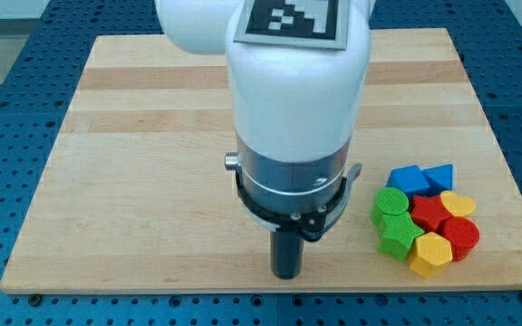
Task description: Separate the green star from the green circle
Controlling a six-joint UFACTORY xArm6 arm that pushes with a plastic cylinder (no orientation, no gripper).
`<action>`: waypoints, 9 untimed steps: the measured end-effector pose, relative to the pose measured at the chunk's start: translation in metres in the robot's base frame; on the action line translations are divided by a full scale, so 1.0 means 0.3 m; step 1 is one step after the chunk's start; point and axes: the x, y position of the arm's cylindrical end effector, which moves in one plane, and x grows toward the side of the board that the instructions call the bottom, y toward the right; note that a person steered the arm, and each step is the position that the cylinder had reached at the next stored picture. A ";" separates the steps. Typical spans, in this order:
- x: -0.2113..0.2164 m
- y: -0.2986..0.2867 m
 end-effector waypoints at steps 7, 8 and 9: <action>-0.597 0.540; -0.582 0.868; -0.528 1.092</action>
